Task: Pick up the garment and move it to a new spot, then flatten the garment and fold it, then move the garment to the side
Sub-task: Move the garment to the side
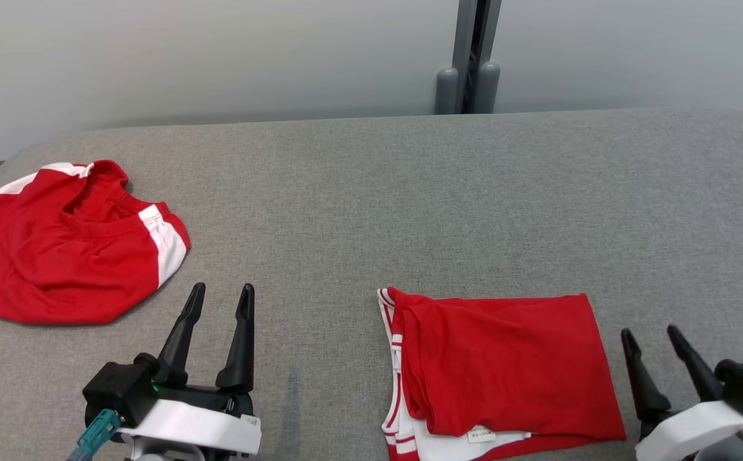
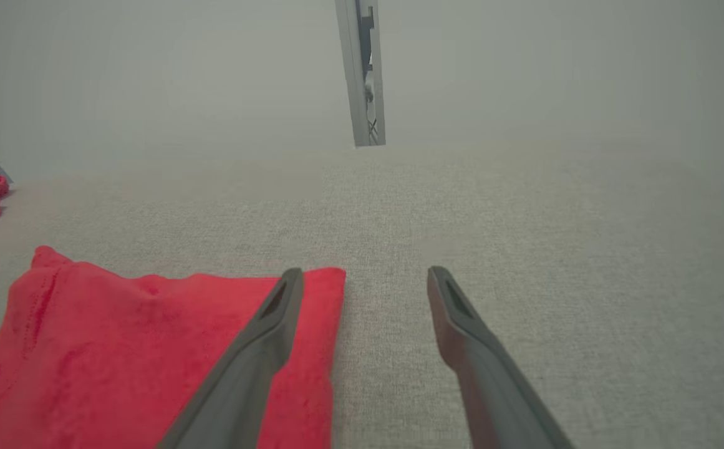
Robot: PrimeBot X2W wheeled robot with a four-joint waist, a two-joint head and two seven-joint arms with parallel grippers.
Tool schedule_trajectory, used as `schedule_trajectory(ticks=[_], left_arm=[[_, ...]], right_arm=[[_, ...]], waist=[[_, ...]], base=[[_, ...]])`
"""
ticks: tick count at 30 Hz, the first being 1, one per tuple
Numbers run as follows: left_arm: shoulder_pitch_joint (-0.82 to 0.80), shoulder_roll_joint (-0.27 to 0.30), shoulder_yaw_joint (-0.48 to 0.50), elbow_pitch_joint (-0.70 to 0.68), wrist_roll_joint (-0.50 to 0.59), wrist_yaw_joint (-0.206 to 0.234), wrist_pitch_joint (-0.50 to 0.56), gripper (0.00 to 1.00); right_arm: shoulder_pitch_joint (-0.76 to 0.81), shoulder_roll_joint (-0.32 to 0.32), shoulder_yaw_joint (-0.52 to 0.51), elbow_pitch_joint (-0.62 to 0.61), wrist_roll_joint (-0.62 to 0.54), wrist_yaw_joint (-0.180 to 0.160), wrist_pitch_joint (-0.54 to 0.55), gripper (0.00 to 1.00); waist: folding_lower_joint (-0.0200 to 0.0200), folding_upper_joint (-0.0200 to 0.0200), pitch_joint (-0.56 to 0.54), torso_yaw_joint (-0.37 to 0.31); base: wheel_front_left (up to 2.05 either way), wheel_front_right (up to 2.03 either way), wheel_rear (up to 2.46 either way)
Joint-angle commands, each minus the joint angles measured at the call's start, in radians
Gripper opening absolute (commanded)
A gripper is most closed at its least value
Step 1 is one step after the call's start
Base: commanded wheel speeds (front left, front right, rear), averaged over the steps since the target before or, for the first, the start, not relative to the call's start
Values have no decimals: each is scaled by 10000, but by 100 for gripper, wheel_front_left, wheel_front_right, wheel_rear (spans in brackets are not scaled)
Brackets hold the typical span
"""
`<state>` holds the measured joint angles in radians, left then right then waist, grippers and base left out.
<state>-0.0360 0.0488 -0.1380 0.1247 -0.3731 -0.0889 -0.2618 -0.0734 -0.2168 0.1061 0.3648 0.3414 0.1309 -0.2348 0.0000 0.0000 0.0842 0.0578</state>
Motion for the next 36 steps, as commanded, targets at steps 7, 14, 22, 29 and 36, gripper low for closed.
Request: schedule_trajectory(ticks=[7,14,22,29,36], left_arm=[[-149,34,0,35,135,-82,-30,100],[-307,36,-80,106,176,-141,-30,100],[-296,36,-134,177,222,-167,-30,100],[-302,34,-58,125,267,-182,-30,100],[-624,27,-582,90,659,-267,-28,100]], right_arm=[[-504,-249,1047,1151,1313,-3,431,100],[-1090,-337,1641,1894,2646,-2,691,100],[-1349,-622,2673,2366,3898,-3,1022,88],[-1753,-995,3172,2721,4008,-5,636,0],[-2743,-1953,3611,3022,3572,-5,588,0]], waist=[[0,0,274,127],[0,0,412,304],[0,0,411,450],[0,0,436,409],[0,0,927,262]], base=[[0,0,0],[0,0,0],[0,0,0],[0,0,0],[0,0,0]])
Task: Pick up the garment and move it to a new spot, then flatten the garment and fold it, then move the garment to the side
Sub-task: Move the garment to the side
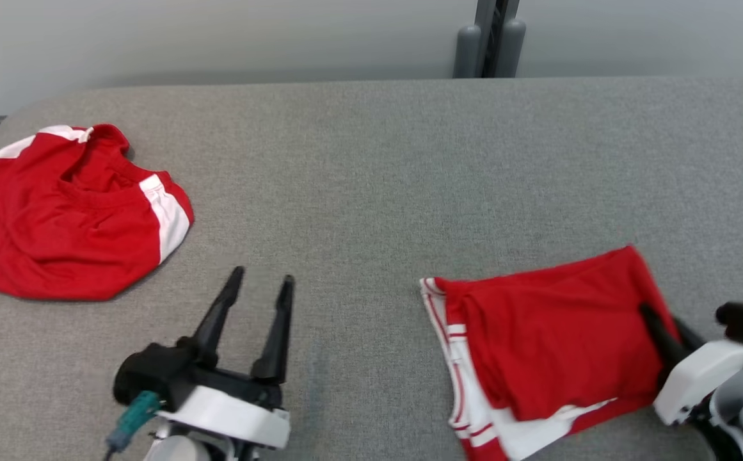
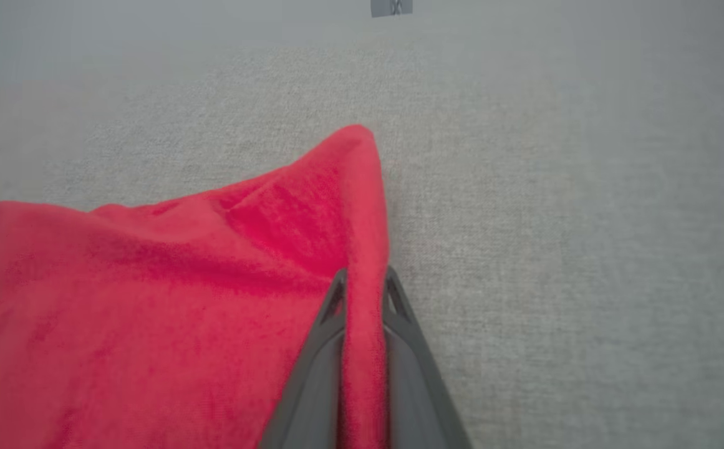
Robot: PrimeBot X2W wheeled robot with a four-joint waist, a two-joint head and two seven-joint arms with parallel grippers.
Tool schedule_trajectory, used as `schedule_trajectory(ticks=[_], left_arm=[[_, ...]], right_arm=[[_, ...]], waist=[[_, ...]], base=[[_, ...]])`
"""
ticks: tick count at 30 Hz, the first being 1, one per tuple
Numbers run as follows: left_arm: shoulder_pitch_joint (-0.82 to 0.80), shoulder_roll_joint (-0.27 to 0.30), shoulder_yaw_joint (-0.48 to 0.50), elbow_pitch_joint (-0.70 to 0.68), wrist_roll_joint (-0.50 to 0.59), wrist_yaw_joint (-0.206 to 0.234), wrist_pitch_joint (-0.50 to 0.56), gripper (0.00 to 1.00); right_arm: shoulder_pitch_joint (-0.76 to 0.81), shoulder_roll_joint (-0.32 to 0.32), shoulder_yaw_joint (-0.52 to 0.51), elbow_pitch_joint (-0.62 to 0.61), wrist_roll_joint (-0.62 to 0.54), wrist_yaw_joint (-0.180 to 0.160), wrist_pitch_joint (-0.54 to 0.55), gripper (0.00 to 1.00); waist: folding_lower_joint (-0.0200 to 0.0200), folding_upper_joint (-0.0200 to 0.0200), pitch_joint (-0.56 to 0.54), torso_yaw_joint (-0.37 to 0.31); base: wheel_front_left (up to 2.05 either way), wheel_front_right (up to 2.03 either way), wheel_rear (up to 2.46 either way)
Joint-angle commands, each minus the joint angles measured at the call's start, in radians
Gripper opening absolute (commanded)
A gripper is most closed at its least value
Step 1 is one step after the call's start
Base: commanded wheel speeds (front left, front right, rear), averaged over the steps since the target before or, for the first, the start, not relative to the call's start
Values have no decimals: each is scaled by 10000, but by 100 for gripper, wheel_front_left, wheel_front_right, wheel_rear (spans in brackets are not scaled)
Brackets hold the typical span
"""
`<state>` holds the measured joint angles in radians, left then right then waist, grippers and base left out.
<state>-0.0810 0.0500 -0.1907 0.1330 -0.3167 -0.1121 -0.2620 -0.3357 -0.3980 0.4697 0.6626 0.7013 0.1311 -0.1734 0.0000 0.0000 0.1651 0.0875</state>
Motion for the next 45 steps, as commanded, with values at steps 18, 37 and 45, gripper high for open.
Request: schedule_trajectory(ticks=[18,37,45], left_arm=[[-4135,149,-3551,-426,745,-186,-28,100],[-6266,193,-4835,-1082,210,-188,-17,100],[-6241,250,-4852,-930,356,-188,-15,100]], right_arm=[[-3979,-4363,1126,36,-1165,-7,174,0],[-6060,-5740,323,2221,-1906,-7,-217,0],[-6486,-5480,46,3385,-2238,-7,-186,100]], waist=[[0,0,4038,-1184],[0,0,5814,-1523],[0,0,5741,-1298]], base=[[0,0,0],[0,0,0],[0,0,0]])
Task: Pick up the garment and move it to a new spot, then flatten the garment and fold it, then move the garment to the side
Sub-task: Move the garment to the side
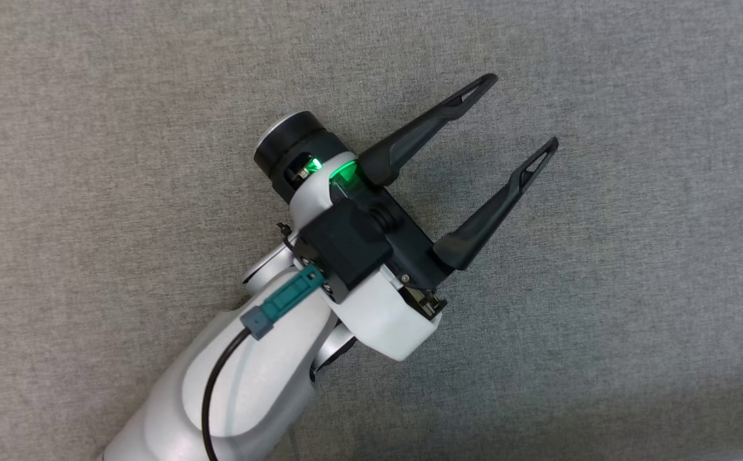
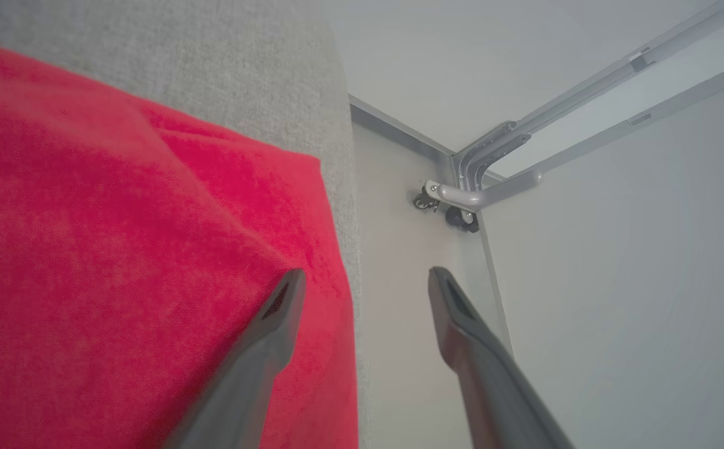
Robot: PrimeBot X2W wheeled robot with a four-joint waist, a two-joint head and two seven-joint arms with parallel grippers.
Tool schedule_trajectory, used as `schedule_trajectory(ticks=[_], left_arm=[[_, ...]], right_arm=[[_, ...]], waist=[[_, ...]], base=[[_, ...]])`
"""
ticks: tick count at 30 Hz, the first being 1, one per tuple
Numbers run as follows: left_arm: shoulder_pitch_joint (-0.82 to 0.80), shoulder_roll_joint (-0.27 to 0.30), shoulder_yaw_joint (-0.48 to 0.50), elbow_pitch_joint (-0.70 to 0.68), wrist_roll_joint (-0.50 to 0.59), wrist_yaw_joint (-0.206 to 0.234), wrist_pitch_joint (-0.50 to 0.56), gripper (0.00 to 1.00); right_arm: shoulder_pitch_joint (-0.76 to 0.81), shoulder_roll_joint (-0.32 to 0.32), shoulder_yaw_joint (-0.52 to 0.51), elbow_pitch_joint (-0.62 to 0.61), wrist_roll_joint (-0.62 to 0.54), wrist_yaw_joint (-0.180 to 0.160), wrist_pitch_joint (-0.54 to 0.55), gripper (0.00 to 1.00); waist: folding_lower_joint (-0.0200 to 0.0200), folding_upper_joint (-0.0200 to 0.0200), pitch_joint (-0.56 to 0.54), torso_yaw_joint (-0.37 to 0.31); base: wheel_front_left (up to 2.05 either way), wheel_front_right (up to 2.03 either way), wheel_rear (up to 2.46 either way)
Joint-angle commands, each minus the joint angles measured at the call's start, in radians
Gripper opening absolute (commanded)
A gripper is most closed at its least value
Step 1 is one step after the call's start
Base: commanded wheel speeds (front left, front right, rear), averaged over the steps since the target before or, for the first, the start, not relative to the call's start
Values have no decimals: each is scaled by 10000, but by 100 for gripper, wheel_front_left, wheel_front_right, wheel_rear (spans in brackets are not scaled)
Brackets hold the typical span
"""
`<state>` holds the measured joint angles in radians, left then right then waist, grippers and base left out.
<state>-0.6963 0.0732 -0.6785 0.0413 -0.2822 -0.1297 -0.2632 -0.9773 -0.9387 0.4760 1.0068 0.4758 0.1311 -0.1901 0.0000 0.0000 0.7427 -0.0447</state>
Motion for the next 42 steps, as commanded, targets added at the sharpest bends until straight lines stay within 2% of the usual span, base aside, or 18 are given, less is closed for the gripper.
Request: schedule_trajectory(ticks=[1,5,9,14,16,17,21,27,34,35,42], left_arm=[[-108,50,-47,5,138,-12,-5,100],[227,54,-257,148,150,-10,-5,100],[648,3,-61,181,74,-10,-5,100],[1473,-59,295,252,-24,-10,-4,100],[1869,-49,546,319,25,-10,-5,100],[2374,-47,989,383,57,17,-4,100],[3348,-118,1882,364,-26,68,-4,100],[4537,-150,3241,547,131,142,-5,100],[5635,-183,4864,484,144,208,-4,100],[5635,-183,4864,484,144,208,-4,100],[6296,-214,5936,538,173,235,-4,100]], right_arm=[[-229,9,-154,111,-59,-7,-130,100],[-373,412,-422,732,-460,-7,-414,100],[-614,838,-709,1020,-922,-7,-629,100],[-335,1560,-889,708,-1191,-7,-753,100],[-156,2121,-1226,410,-749,-5,-767,100],[122,2522,-1367,-119,-663,-5,-761,100],[977,3100,-1650,-1273,-818,-7,-758,100],[2711,4235,-2739,-3086,-1611,-5,-748,100],[4836,5695,-3519,-5049,-2261,-5,-749,100],[4836,5695,-3519,-5049,-2261,-5,-749,100],[6833,6747,-4314,-6850,-3499,-5,-748,100]], waist=[[0,0,-115,44],[0,0,-702,79],[0,0,-1487,103],[0,0,-2735,165],[0,0,-3231,217],[0,0,-3706,246],[0,0,-4565,426],[0,0,-5609,815],[0,0,-6409,1192],[0,0,-6409,1192],[0,0,-6912,1411]], base=[[0,0,0],[0,0,0],[0,0,0],[0,0,0],[0,0,0],[0,0,0],[0,0,0],[0,0,0],[0,0,0],[0,0,0],[0,0,0]])
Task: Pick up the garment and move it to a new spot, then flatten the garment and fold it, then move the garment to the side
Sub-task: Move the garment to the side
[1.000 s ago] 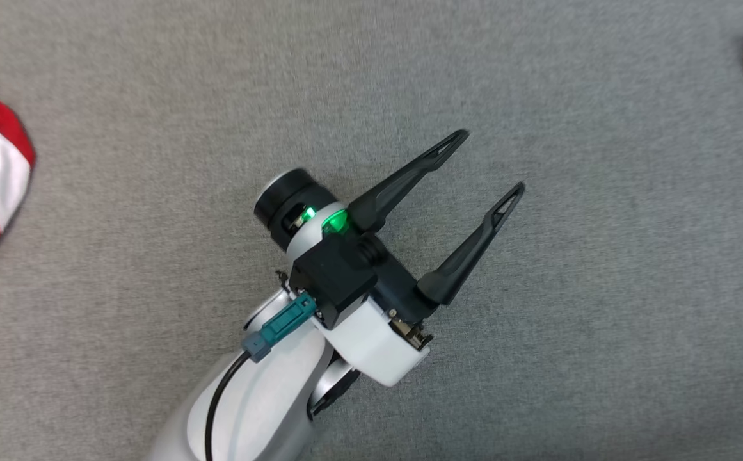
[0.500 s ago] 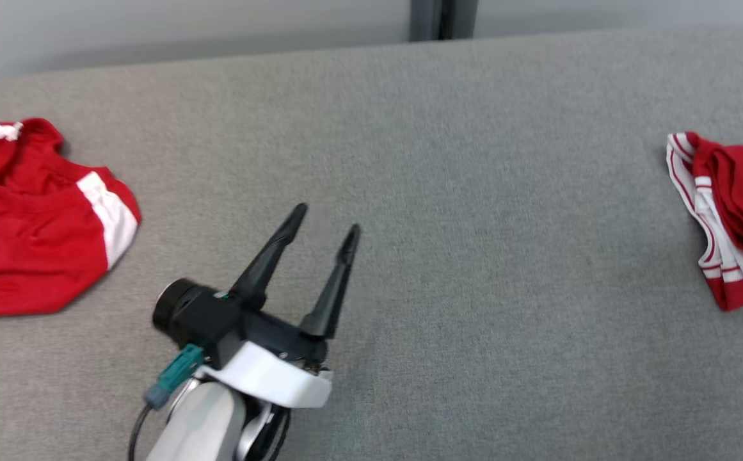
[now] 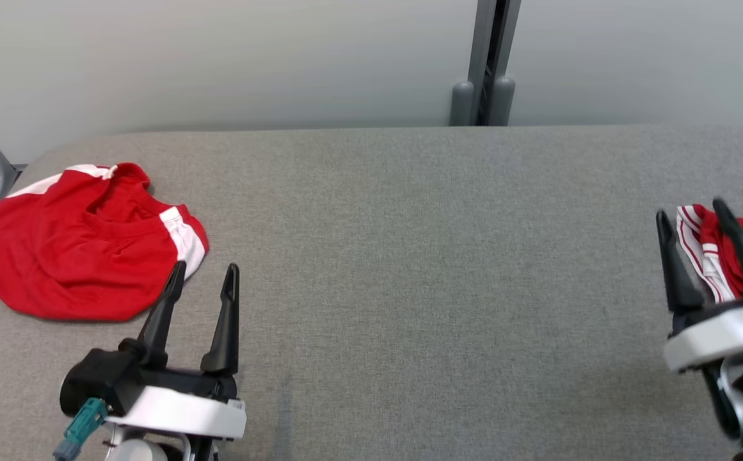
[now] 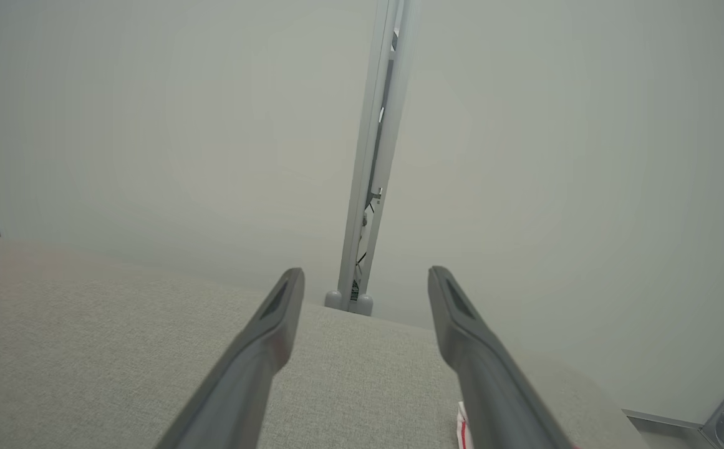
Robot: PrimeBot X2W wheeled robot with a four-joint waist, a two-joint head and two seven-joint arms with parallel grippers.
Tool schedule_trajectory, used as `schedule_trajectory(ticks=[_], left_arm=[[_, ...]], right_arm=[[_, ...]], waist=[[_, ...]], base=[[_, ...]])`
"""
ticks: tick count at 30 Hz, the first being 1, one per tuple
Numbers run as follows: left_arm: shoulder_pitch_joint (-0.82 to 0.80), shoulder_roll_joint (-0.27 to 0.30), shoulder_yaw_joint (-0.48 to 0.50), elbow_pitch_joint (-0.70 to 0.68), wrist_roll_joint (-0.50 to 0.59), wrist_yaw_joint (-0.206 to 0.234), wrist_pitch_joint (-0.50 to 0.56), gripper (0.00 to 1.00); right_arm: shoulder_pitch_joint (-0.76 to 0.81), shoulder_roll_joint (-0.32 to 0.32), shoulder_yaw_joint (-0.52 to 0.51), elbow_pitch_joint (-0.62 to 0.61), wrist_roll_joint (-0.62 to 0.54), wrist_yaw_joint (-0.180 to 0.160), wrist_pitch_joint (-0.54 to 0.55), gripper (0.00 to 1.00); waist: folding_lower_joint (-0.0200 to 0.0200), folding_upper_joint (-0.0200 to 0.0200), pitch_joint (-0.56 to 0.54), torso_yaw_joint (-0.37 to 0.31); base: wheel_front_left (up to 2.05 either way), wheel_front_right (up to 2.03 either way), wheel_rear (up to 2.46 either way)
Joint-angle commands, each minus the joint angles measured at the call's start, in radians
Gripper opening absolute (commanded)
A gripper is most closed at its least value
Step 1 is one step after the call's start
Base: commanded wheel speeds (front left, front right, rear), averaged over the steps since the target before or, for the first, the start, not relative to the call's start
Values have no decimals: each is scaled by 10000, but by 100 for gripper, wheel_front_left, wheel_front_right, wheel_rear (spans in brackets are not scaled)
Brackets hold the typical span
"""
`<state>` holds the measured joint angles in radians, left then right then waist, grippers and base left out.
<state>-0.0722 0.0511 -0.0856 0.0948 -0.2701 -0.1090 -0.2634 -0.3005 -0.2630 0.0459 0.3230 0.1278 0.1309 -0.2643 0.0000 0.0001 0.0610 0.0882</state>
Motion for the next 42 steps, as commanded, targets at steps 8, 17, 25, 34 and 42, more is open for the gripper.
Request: schedule_trajectory(ticks=[8,17,25,34,42], left_arm=[[600,14,-70,597,71,383,-2,100],[917,12,-201,478,-165,572,-2,100],[795,13,-426,482,-293,573,-2,100],[664,14,-655,492,-394,649,-2,100],[621,13,-736,461,-452,670,-2,100]], right_arm=[[1407,1285,-672,-697,-728,-3,-8,100],[1854,1733,-887,-992,-918,-3,-8,100],[1879,1805,-1096,-1063,-1016,-3,-9,100],[1797,1832,-1087,-1045,-991,-3,-9,100],[1774,1801,-1126,-1094,-965,-3,-9,100]], waist=[[0,-1,-392,146],[0,-1,-395,171],[0,-1,-321,152],[0,-1,-287,115],[0,-1,-182,131]], base=[[0,0,0],[0,0,0],[0,0,0],[0,0,0],[0,0,0]])
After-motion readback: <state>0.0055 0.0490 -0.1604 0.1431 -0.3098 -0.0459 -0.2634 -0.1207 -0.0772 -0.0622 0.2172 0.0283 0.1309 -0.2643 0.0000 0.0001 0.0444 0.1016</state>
